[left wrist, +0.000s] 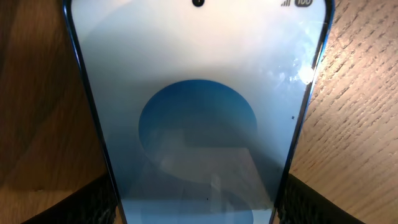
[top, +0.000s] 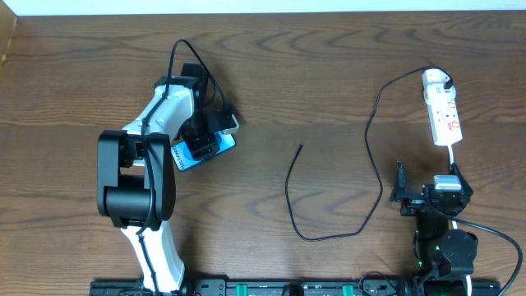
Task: Plug charger to phone and switch on socket
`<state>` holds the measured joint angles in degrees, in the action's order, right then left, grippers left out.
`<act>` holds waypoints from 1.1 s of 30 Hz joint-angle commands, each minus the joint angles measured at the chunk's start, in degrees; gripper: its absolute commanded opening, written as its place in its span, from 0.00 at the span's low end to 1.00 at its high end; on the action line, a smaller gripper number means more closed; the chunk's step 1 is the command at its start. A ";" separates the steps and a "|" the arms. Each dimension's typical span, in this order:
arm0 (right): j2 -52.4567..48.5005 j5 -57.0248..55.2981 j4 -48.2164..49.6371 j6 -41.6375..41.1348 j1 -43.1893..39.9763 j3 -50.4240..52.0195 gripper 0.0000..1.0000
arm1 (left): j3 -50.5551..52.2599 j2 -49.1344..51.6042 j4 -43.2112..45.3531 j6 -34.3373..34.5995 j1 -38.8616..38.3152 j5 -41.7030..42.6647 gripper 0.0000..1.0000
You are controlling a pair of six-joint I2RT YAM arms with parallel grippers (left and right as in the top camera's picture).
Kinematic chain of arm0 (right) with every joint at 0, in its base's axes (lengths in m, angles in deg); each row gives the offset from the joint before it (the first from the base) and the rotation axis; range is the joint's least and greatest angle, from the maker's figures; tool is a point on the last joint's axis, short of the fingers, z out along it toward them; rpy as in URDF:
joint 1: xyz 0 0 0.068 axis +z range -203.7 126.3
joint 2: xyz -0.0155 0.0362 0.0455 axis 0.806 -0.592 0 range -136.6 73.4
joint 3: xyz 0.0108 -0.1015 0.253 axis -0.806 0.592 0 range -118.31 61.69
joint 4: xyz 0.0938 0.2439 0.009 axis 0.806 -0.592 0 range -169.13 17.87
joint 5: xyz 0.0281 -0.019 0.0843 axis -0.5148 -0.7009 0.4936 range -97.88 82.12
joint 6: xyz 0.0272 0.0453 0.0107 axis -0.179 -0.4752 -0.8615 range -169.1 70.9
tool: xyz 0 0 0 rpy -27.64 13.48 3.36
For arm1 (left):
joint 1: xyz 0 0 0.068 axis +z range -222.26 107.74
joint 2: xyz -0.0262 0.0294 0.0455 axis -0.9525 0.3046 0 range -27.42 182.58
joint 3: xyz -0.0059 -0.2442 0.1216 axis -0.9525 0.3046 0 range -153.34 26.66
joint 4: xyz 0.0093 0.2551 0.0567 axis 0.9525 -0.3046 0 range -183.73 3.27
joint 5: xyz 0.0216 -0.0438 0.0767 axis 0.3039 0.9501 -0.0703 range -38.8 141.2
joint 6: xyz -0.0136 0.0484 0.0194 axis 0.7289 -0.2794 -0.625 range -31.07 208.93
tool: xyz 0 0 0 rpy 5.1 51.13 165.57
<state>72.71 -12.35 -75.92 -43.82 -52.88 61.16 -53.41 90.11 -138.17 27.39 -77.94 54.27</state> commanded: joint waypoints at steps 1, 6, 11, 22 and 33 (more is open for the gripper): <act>0.31 0.15 -0.07 0.79 -0.13 0.22 0.99 | -0.22 -1.57 -0.79 -0.13 0.13 0.50 0.07; 0.31 0.15 -0.07 0.79 -0.13 0.22 0.99 | -0.22 -3.15 -0.74 0.57 0.13 0.52 0.07; 0.31 0.15 -0.07 0.79 -0.13 0.22 0.99 | -0.22 -4.98 -0.55 0.85 0.13 0.52 0.07; 0.31 0.15 -0.07 0.79 -0.13 0.22 0.99 | -0.79 -5.70 -0.35 6.88 0.13 0.79 0.07; 0.31 0.15 -0.07 0.79 -0.13 0.22 0.99 | -0.92 -7.80 -1.05 10.54 0.09 0.94 0.07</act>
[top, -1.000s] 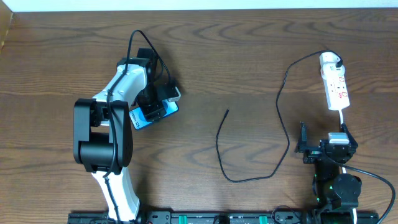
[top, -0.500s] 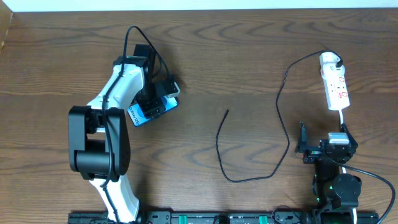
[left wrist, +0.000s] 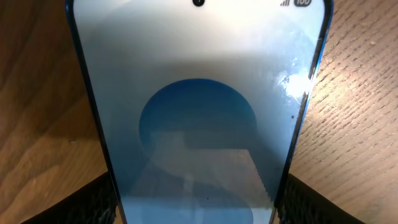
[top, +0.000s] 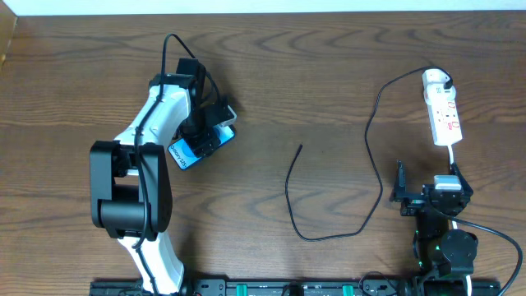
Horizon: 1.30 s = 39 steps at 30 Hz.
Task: Plug charger to phone and switch on socket
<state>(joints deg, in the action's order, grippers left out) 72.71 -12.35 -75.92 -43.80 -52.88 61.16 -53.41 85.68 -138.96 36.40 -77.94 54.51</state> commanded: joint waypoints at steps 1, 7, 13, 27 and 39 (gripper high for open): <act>0.31 0.15 -0.07 0.76 -0.13 0.22 0.99 | -0.92 -3.85 -0.26 1.92 0.09 0.70 0.07; 0.31 0.15 -0.07 0.76 -0.13 0.22 0.99 | -0.96 -7.28 -1.36 5.40 0.09 0.74 0.08; 0.31 0.15 -0.09 0.76 -0.13 0.22 0.99 | -0.98 -9.51 -4.28 10.01 0.09 4.76 0.07; 0.31 0.15 -0.07 0.76 -0.13 0.22 0.99 | -0.96 -9.92 -2.86 12.79 0.09 52.96 0.07; 0.31 0.15 -0.07 0.76 -0.13 0.22 0.99 | -0.96 -9.92 7.65 31.80 0.09 76.94 0.07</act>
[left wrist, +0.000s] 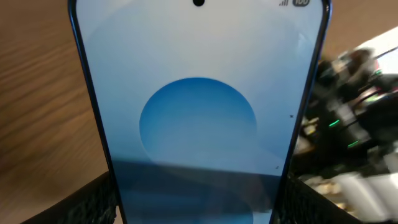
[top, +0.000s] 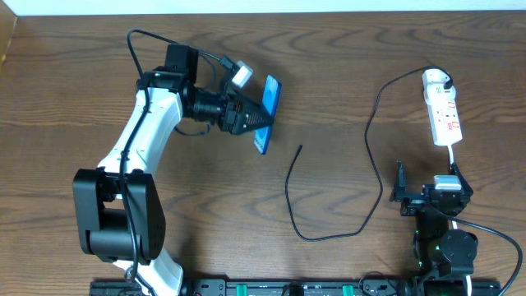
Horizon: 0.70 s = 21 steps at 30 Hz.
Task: Plug charger to phone and switch on socket
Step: 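Lift the phone with the left gripper and swing it rightward upright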
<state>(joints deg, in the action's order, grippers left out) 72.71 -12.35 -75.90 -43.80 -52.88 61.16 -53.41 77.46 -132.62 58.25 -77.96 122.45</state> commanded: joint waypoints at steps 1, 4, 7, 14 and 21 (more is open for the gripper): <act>0.31 0.15 -0.09 0.76 -0.13 0.22 0.99 | -0.96 -1.70 1.97 12.26 0.11 9.07 0.07; 0.31 0.15 -0.09 0.76 -0.13 0.22 0.99 | -0.96 -1.70 4.13 19.15 0.11 9.14 0.07; 0.31 0.15 -0.09 0.76 -0.13 0.22 0.99 | -0.96 -1.70 6.45 22.93 0.11 9.05 0.07; 0.31 0.15 -0.09 0.76 -0.13 0.22 0.99 | -0.96 -1.70 11.37 32.28 0.11 3.87 0.07; 0.31 0.15 -0.09 0.76 -0.13 0.22 0.99 | -0.96 -1.70 12.28 36.26 0.11 2.19 0.07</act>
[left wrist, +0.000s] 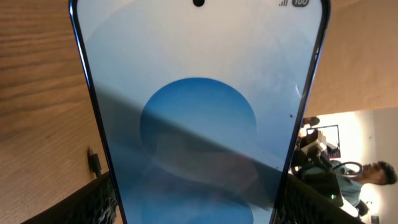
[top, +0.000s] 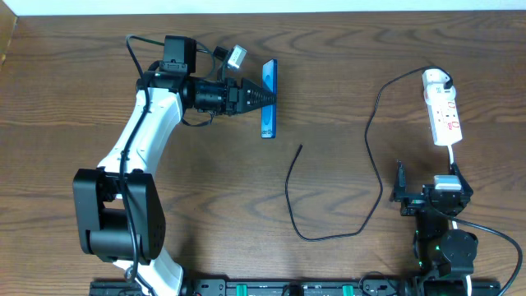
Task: Plug charger to phone and switch on socket
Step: 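Lift the phone with the left gripper and swing it rightward upright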
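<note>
My left gripper (top: 256, 96) is shut on the blue phone (top: 269, 99), holding it on edge above the table at upper centre. In the left wrist view the phone (left wrist: 199, 112) fills the frame, lit screen toward the camera, fingers (left wrist: 99, 202) on both its long sides. The black charger cable (top: 329, 215) lies in a loop at centre right, its free plug end (top: 299, 148) just below and right of the phone. The plug tip (left wrist: 94, 163) shows left of the phone. The white socket strip (top: 443, 113) lies far right. My right gripper (top: 401, 191) rests near the front right; whether open or shut is unclear.
The cable runs up to the plug in the socket strip's far end (top: 436, 80). The table's far edge (top: 263, 11) runs behind the phone. A rail with equipment (top: 271, 288) lines the front edge.
My left arm has turned the phone from a slanted tilt to nearly upright on edge and shifted it slightly back and to the right. The right arm has not moved.
At first my left gripper was down on the phone lying flat at the table's left. It still lay there a second later, slightly shifted. Then the phone was lifted and carried right toward the cable's free end, tilted. Now it stands on edge above the plug.
</note>
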`<state>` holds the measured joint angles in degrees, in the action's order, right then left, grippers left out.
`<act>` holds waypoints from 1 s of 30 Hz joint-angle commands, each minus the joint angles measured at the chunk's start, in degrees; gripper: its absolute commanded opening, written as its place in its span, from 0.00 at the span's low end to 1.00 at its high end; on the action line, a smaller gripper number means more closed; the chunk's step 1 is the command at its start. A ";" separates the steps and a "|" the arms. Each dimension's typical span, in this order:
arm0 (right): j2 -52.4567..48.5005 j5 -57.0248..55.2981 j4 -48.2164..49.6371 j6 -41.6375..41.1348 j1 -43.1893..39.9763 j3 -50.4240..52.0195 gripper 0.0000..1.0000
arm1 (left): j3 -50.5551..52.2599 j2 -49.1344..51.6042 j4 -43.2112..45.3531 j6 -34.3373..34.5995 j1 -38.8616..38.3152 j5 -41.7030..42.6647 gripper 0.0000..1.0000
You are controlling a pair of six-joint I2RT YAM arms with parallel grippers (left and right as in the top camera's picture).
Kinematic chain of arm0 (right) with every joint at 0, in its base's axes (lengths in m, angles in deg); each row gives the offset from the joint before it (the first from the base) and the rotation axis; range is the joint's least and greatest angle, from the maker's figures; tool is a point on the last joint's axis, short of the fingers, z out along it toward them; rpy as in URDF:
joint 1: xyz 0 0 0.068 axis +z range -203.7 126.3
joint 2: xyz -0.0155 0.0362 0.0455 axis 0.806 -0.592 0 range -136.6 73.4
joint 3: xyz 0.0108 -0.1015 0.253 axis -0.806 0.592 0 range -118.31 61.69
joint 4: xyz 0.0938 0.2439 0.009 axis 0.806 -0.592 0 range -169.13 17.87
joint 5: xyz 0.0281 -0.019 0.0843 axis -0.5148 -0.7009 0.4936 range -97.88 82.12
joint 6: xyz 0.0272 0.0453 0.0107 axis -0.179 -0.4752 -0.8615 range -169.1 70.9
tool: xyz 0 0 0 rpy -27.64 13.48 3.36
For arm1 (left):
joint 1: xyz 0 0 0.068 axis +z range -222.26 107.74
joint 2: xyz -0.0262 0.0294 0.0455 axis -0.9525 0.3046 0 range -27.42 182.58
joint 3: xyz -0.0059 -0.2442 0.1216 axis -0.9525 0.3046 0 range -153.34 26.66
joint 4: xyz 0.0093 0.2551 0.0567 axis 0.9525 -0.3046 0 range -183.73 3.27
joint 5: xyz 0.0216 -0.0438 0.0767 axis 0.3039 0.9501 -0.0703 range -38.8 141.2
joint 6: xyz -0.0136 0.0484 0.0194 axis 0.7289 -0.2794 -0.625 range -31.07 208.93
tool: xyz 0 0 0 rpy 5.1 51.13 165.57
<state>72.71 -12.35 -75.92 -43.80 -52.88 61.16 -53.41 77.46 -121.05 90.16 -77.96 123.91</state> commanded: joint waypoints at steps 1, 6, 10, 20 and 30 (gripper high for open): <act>0.31 0.13 -0.07 0.76 -0.13 0.22 0.99 | -0.96 -1.70 1.25 5.88 0.11 0.72 0.07; 0.31 0.15 -0.07 0.76 -0.13 0.22 0.99 | -0.96 -1.70 5.07 15.96 0.11 0.72 0.07; 0.31 0.15 -0.07 0.76 -0.13 0.22 0.99 | -0.96 -1.70 8.79 25.29 0.11 0.70 0.07; 0.31 0.15 -0.07 0.76 -0.13 0.22 0.99 | -0.96 -1.70 20.28 48.17 0.11 0.72 0.07; 0.31 0.15 -0.07 0.76 -0.13 0.22 0.99 | -0.96 -1.70 24.61 64.54 0.15 0.72 0.07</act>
<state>72.71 -12.35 -75.90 -43.80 -52.88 61.16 -53.41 77.46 -96.90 147.65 -77.96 122.86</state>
